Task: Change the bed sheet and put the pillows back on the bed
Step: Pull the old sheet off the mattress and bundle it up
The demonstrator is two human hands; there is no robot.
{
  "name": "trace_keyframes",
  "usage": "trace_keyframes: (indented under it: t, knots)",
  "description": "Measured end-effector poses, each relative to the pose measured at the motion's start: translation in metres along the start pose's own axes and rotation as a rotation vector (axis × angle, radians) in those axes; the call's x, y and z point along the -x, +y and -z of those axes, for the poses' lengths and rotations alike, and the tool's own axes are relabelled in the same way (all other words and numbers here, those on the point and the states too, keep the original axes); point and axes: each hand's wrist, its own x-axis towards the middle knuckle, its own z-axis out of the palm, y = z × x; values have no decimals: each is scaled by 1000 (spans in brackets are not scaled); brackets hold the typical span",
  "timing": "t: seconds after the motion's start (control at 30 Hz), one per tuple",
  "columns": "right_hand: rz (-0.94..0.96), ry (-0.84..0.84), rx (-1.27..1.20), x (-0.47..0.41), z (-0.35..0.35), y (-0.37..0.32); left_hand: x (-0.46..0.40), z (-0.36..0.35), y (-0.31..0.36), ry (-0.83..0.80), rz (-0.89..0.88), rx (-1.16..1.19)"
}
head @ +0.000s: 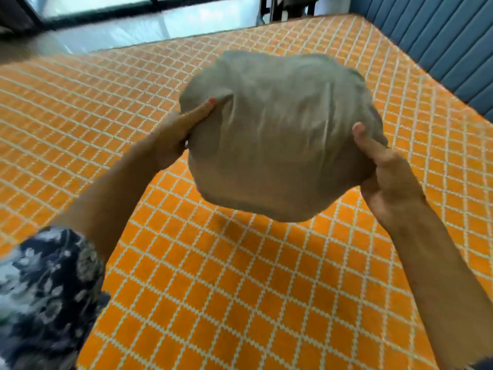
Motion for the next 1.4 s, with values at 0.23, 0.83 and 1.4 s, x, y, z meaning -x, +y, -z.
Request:
trace_keyframes:
  t: [0.23, 0.83, 1.4]
  knots:
    - [-131, 126, 335, 69, 53, 82, 135, -35, -141, 350, 162, 206]
    - [-524, 103, 707, 85, 130, 201, 196, -76, -223, 557, 656, 172]
    - [62, 5, 1153, 5, 108, 184, 149, -84, -226, 661, 245, -790]
